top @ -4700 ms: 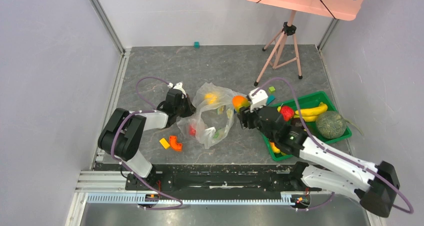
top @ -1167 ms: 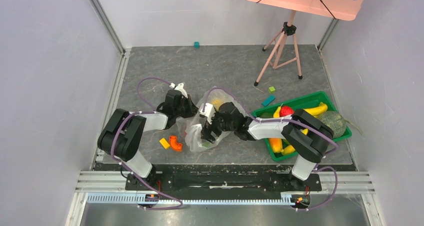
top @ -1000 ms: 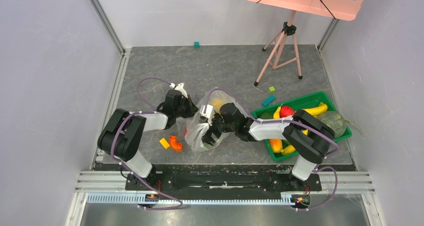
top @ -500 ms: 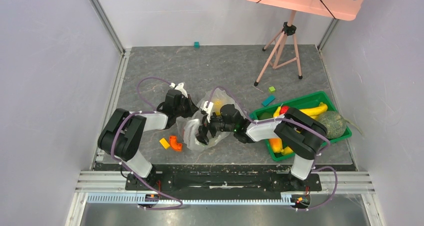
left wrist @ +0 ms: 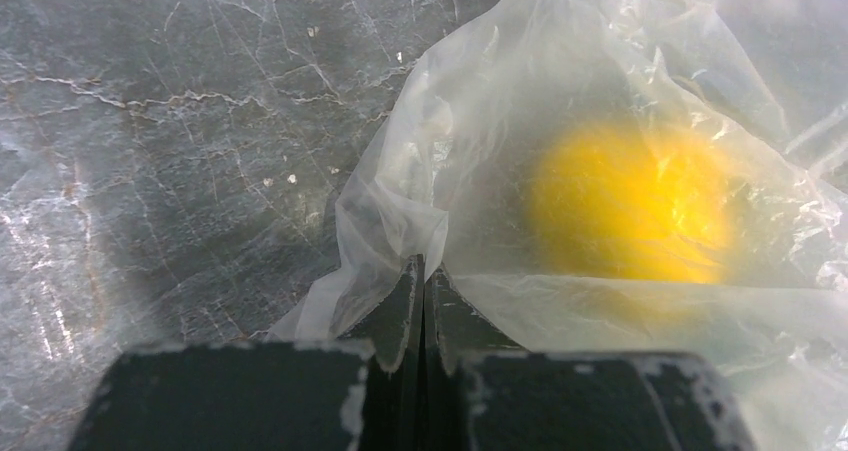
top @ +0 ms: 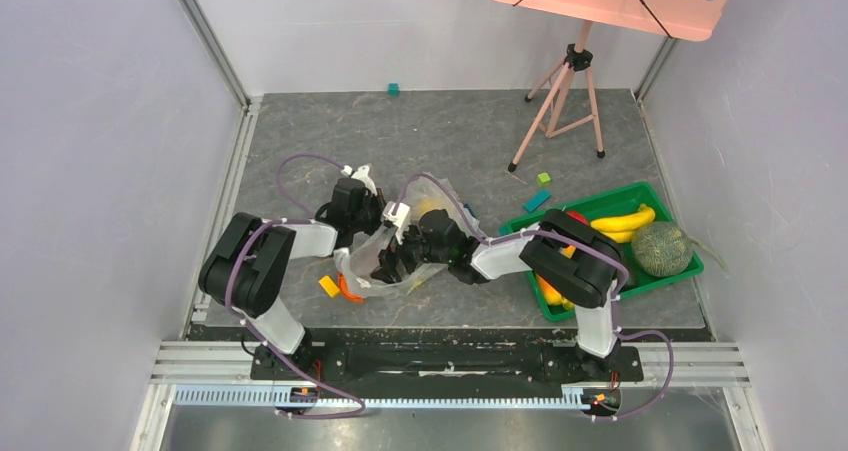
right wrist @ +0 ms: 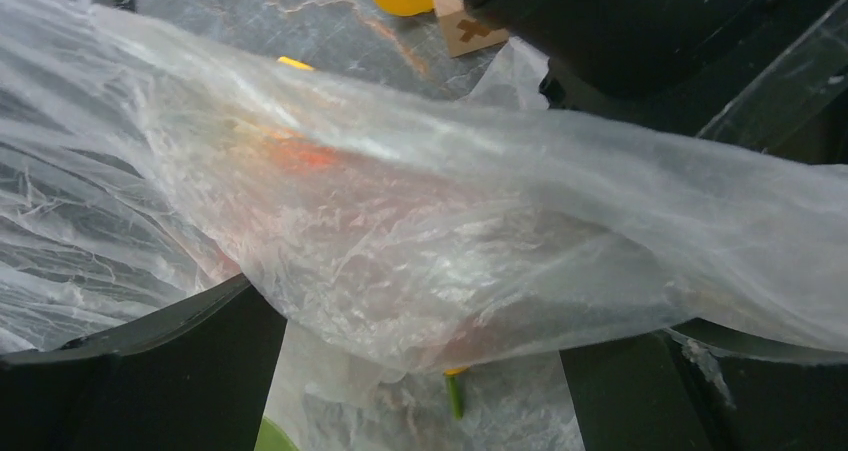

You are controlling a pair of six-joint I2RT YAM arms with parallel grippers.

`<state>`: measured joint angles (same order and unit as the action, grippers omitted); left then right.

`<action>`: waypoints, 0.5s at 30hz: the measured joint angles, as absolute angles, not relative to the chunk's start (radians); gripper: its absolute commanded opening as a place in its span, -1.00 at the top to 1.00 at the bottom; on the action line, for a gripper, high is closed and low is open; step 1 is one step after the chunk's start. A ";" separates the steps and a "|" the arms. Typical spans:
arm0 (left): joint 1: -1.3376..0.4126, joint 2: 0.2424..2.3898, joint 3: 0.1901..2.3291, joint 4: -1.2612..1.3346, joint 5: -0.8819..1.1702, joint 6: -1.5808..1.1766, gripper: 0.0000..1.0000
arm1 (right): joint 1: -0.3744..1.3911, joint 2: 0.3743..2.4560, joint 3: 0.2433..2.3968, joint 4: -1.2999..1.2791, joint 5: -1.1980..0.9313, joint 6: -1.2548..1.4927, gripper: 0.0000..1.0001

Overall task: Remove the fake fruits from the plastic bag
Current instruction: Adjust the fake fruit in the plastic bag.

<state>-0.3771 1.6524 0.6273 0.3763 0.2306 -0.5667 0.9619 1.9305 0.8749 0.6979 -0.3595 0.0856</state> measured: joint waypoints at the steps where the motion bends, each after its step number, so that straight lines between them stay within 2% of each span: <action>1: -0.377 1.655 0.628 0.376 0.233 -0.567 0.96 | 0.966 1.942 0.889 0.689 -0.342 0.085 -0.96; 7: -0.377 1.670 0.639 0.375 0.239 -0.567 0.96 | 0.978 1.995 0.949 0.629 -0.223 0.081 -0.79; 15: -0.377 1.673 0.650 0.374 0.238 -0.567 0.96 | 0.991 2.025 0.981 0.596 -0.080 0.078 0.07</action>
<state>-0.3771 1.6733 0.6498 0.3744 0.2379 -0.5671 0.9913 2.0254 0.9806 0.5961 -0.0799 0.0776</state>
